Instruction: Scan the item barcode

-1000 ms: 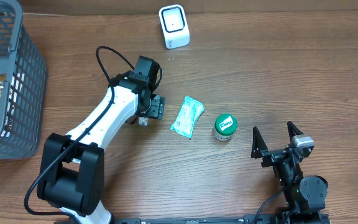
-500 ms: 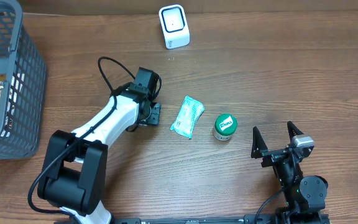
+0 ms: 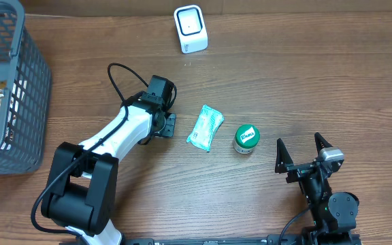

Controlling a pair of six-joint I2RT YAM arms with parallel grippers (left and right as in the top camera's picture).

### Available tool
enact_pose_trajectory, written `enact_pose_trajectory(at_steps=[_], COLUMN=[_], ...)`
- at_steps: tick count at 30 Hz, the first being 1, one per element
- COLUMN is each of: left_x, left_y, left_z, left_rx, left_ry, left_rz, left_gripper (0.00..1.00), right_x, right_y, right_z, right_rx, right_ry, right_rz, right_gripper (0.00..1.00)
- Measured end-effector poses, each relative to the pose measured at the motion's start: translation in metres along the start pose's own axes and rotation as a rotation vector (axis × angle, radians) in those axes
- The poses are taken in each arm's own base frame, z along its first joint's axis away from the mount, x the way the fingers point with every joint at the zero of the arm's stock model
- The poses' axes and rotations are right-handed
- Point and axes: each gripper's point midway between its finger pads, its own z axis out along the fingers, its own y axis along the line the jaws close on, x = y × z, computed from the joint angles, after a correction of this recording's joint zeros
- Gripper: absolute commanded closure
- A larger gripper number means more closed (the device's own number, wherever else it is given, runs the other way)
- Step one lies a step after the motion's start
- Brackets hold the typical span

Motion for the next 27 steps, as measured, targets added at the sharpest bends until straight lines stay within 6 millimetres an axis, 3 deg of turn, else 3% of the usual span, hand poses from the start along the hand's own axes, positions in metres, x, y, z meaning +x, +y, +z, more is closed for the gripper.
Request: enact_pose_trajectory(at_steps=[3,5,7,14,16,18,20,21,22,24,27], left_x=[-0.001,-0.001,-0.001,0.003,0.003,0.007,0.01,0.012,0.014,0.014,0.008], left_y=[0.0,0.0,0.0,0.0,0.001,0.001,0.001,0.002,0.002,0.002,0.001], left_z=[0.0,0.0,0.0,0.001,0.002,0.003,0.005,0.006,0.006,0.007,0.007], left_rx=[0.001,0.001,0.001,-0.001,-0.001,-0.003,-0.004,-0.005,-0.006,-0.005,-0.001], left_ry=[-0.004,-0.003,-0.003,0.005,0.008,0.016,0.024,0.028,0.032,0.03,0.005], left_rz=[0.0,0.0,-0.001,0.0,0.0,0.0,0.001,0.004,0.004,0.0,-0.001], left_gripper=[0.82,0.82,0.62,0.57,0.58,0.74,0.83,0.83,0.77,0.51,0.44], right_x=[0.0,0.0,0.0,0.0,0.0,0.0,0.0,0.0,0.0,0.0,0.0], right_y=[0.0,0.0,0.0,0.0,0.0,0.0,0.0,0.0,0.0,0.0,0.0], right_z=[0.0,0.0,0.0,0.0,0.0,0.0,0.0,0.0,0.0,0.0,0.0], right_rx=[0.0,0.0,0.0,0.0,0.0,0.0,0.0,0.0,0.0,0.0,0.0], right_ry=[0.0,0.0,0.001,0.0,0.0,0.0,0.0,0.0,0.0,0.0,0.0], right_rz=[-0.001,0.0,0.0,0.0,-0.001,0.0,0.0,0.0,-0.001,-0.001,0.0], right_gripper=[0.0,0.0,0.0,0.0,0.0,0.0,0.0,0.0,0.0,0.0,0.0])
